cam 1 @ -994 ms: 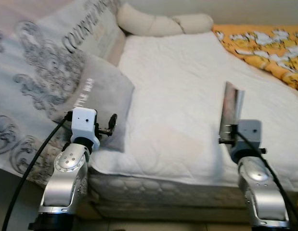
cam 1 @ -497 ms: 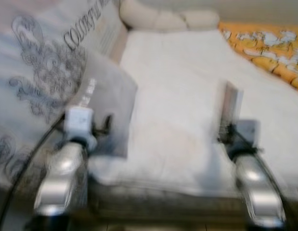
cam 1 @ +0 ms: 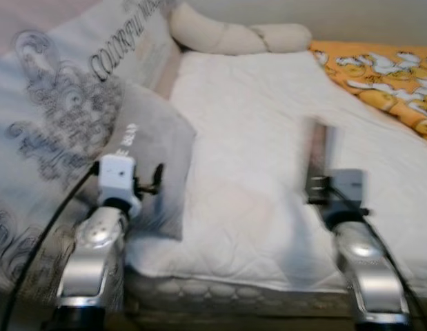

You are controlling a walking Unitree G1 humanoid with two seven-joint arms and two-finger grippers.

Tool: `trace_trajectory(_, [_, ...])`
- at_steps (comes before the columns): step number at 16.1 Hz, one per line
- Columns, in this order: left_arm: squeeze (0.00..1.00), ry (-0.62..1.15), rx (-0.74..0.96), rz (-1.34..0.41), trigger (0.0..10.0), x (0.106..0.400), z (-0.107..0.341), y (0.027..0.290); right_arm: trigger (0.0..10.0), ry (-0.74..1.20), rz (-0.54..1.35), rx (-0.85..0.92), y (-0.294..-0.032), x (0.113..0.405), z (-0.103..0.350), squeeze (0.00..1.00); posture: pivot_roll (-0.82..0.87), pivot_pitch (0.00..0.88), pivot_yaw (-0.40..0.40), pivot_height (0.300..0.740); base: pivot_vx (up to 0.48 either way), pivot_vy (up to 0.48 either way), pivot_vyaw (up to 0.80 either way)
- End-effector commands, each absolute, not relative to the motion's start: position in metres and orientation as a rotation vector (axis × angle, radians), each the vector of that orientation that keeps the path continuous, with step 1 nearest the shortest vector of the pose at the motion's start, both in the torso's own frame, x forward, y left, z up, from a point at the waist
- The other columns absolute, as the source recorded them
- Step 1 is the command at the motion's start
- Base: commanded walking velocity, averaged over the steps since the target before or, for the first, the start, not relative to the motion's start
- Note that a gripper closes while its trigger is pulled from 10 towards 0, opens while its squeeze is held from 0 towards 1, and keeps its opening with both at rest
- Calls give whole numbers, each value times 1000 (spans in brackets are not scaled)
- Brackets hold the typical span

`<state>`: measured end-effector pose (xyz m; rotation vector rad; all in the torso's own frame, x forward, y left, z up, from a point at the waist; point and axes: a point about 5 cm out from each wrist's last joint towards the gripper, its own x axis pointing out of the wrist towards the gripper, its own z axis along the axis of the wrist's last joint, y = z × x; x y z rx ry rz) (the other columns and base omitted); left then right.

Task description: Clean up the room

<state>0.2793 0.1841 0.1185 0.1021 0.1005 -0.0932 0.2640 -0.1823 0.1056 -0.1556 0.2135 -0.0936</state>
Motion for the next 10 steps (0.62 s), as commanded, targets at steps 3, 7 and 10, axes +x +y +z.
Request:
trace_trajectory(3, [114, 90, 107, -109, 10000, 281, 122, 180, 10000, 167, -121, -166, -189, 266, 117, 0, -47, 0, 2, 740, 306, 0, 0])
trace_trajectory(7, [114, 89, 109, -109, 10000, 282, 122, 181, 10000, 168, -122, -165, -188, 266, 117, 0, -47, 0, 3, 740, 308, 0, 0])
trace_trajectory(10, [102, 85, 115, -110, 10000, 282, 122, 179, 10000, 167, -127, -162, -190, 266, 118, 0, -46, 0, 2, 740, 200, 0, 0])
